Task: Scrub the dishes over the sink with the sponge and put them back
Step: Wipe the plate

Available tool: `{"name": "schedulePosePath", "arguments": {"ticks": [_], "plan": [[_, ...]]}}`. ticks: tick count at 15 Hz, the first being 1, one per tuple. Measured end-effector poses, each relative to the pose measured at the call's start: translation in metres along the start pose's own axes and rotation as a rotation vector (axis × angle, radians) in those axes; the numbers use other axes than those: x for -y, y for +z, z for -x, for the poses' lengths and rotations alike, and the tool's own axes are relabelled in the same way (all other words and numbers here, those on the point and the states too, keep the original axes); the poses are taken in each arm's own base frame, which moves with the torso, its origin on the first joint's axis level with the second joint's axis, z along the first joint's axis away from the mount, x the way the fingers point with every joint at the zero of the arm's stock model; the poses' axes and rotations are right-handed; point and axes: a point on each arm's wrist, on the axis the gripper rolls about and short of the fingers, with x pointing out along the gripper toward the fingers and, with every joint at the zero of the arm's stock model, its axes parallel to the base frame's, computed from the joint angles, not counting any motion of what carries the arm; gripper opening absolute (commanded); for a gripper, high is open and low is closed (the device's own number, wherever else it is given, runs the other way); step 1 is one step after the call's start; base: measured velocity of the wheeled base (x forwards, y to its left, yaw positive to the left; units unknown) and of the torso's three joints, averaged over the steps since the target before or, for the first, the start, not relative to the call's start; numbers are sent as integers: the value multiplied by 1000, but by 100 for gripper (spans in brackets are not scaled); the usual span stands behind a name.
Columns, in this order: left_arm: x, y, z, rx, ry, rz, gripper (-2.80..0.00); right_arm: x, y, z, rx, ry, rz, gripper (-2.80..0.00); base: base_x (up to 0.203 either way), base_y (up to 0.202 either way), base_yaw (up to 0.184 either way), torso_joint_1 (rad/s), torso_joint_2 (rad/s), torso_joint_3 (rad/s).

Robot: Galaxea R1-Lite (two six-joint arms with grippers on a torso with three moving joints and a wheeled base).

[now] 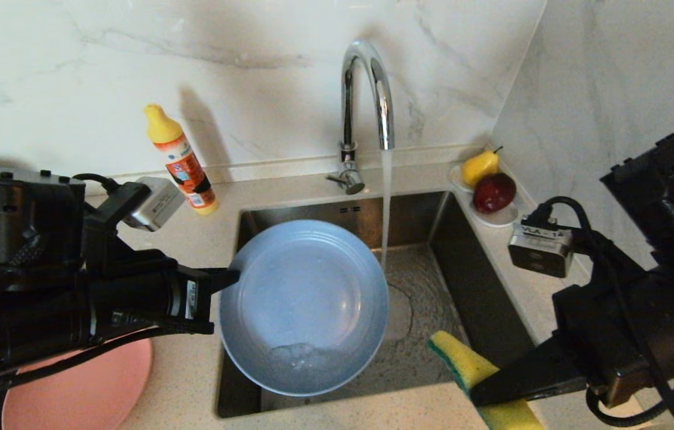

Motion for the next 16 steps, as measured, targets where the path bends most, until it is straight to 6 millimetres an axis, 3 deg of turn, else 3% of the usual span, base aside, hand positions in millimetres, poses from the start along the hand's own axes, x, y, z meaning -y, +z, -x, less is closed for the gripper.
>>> {"name": "schedulePosePath", "arguments": {"ticks": [6, 10, 16], "plan": [[12, -12, 7, 51, -53, -62, -280, -24, 26, -40, -67, -48, 48, -280, 0, 0, 0, 0, 0, 0], [13, -23, 8, 33, -58, -79, -280, -31, 39, -62, -87, -98, 50, -280, 0, 0, 0, 0, 0, 0], [13, -22, 5, 33, -35, -77, -280, -38, 61, -87, -84, -170, 42, -280, 0, 0, 0, 0, 0, 0]]}}
